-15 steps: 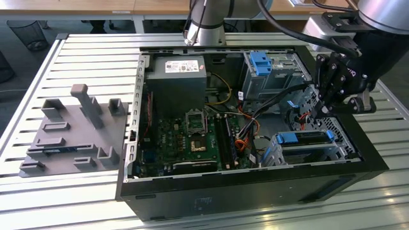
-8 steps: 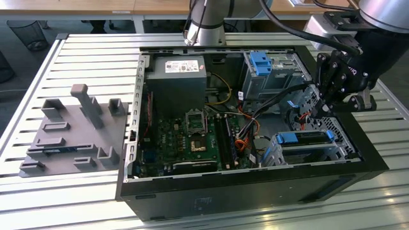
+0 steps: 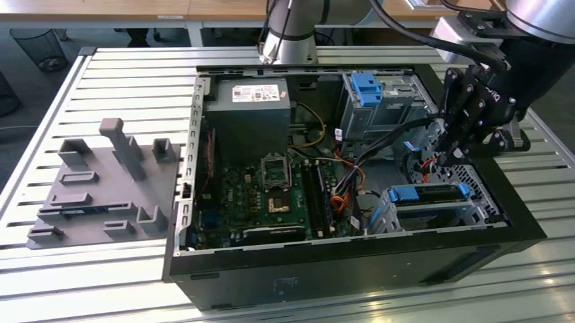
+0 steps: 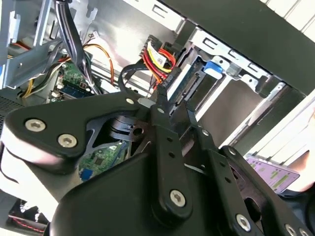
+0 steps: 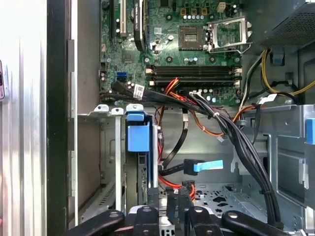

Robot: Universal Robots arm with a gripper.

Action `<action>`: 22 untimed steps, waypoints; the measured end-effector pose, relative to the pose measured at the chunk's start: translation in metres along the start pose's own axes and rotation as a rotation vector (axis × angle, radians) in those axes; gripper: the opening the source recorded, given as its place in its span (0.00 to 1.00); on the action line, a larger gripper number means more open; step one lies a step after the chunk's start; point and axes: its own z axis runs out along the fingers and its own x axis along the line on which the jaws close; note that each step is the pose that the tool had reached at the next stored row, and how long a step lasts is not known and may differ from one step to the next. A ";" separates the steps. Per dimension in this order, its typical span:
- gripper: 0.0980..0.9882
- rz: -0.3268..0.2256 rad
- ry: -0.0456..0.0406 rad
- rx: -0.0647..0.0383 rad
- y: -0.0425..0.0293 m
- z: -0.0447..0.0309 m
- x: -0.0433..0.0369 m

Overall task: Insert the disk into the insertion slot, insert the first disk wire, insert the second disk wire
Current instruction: 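Insert the first disk wire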

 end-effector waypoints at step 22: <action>0.22 0.034 0.0055 -0.017 -0.0076 0.0124 -0.0043</action>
